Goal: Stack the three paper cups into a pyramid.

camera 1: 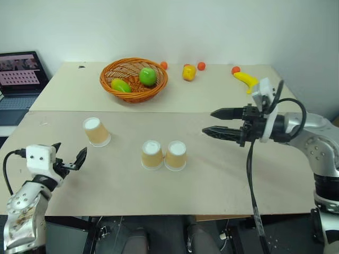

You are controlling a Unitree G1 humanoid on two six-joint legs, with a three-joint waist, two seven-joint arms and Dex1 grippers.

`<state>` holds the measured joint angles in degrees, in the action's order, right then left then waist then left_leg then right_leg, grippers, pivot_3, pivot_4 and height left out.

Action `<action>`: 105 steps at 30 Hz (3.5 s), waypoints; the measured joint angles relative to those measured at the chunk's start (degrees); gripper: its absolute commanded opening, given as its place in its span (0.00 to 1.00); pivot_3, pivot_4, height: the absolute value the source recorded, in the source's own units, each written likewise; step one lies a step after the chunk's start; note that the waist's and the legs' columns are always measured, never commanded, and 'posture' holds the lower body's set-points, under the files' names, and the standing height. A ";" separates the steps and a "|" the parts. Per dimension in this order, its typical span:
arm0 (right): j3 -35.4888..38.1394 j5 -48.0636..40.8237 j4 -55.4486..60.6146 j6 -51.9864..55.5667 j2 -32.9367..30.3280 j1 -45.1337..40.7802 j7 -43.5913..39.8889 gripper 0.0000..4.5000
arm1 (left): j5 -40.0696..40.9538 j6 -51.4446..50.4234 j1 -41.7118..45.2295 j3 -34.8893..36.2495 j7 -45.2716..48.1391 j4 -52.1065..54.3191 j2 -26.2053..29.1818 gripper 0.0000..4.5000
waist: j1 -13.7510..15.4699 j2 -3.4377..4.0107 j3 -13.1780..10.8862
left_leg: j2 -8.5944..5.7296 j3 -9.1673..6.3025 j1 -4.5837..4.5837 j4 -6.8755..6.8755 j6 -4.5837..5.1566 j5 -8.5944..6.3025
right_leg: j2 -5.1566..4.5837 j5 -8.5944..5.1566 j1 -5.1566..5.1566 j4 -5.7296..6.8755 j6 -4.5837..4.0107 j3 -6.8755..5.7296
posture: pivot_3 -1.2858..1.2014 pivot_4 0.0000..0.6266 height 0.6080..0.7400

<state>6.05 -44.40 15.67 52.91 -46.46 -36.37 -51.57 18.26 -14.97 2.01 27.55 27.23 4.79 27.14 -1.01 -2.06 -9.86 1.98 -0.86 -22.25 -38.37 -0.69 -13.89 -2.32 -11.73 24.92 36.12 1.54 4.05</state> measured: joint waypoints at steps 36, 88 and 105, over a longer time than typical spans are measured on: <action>5.18 -6.55 8.57 2.75 -0.25 5.59 10.90 1.00 | -2.40 6.77 22.08 -8.98 -1.55 -23.27 -0.17 0.70 | 0.03 -0.03 0.01 | -0.03 -0.05 -0.09 -0.03 0.00 0.00 | -0.01 0.04 0.01 -0.04 0.03 -0.01 | 0.52 0.24 0.98; 12.77 -13.36 17.09 2.78 -1.37 17.26 22.23 1.00 | 12.95 -22.03 40.45 -33.70 37.26 2.81 6.72 0.70 | -0.12 -0.05 -0.01 | -0.05 -0.11 -0.18 -0.22 0.01 0.01 | 0.04 -0.23 0.03 0.01 0.52 0.02 | 0.52 0.24 0.98; 12.76 -13.33 17.52 2.75 -1.37 17.26 22.94 1.00 | 8.88 -17.48 40.86 -35.52 37.87 -1.48 5.57 0.70 | 0.03 -0.05 -0.01 | -0.05 -0.10 -0.23 -0.33 0.01 0.00 | 0.04 -0.23 0.01 0.02 0.53 0.02 | 0.52 0.24 0.98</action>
<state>18.80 -57.73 33.19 55.66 -47.83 -19.10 -28.64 27.14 -32.45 42.87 -7.96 65.10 3.31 32.71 -0.98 -2.11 -9.87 1.93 -0.95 -22.48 -38.70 -0.68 -13.89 -2.29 -11.95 24.93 36.14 2.07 4.07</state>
